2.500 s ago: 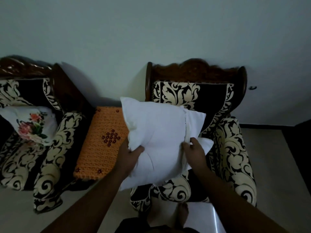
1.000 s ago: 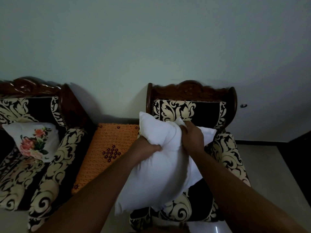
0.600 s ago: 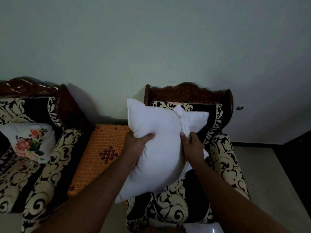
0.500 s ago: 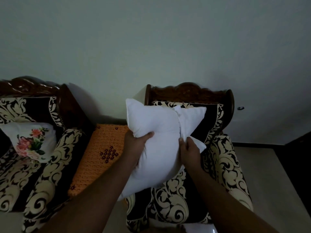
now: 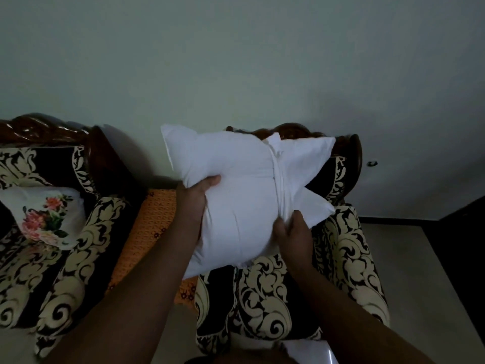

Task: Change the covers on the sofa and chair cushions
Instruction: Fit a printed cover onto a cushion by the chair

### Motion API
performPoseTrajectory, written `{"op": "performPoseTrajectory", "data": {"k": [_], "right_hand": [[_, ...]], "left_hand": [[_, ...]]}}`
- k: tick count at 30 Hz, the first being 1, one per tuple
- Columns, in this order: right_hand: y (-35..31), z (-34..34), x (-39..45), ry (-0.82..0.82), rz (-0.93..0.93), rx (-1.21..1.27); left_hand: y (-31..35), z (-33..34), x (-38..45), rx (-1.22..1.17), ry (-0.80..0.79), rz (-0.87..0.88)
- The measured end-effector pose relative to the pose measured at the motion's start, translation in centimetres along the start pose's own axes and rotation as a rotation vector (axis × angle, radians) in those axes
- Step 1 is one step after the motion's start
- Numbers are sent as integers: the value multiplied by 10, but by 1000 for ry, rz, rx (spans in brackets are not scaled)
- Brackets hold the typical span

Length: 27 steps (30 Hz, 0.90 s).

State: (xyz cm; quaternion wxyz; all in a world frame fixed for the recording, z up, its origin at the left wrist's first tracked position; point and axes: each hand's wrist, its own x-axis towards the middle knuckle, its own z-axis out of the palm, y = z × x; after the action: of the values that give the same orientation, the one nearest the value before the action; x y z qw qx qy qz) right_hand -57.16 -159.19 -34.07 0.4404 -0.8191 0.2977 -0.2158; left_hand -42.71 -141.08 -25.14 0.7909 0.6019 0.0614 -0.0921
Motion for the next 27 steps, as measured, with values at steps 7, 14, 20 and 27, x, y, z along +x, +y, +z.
{"op": "performPoseTrajectory", "data": {"k": [7, 14, 20, 27], "right_hand": [[14, 6, -10, -4, 138, 183], [7, 7, 15, 33, 238, 281], [20, 4, 10, -198, 140, 135], [52, 4, -14, -358, 172, -400]], "left_hand": [[7, 9, -10, -59, -44, 43], [-44, -45, -19, 336, -161, -451], [-62, -29, -27, 263, -11, -363], [-43, -6, -13, 109, 221, -157]]}}
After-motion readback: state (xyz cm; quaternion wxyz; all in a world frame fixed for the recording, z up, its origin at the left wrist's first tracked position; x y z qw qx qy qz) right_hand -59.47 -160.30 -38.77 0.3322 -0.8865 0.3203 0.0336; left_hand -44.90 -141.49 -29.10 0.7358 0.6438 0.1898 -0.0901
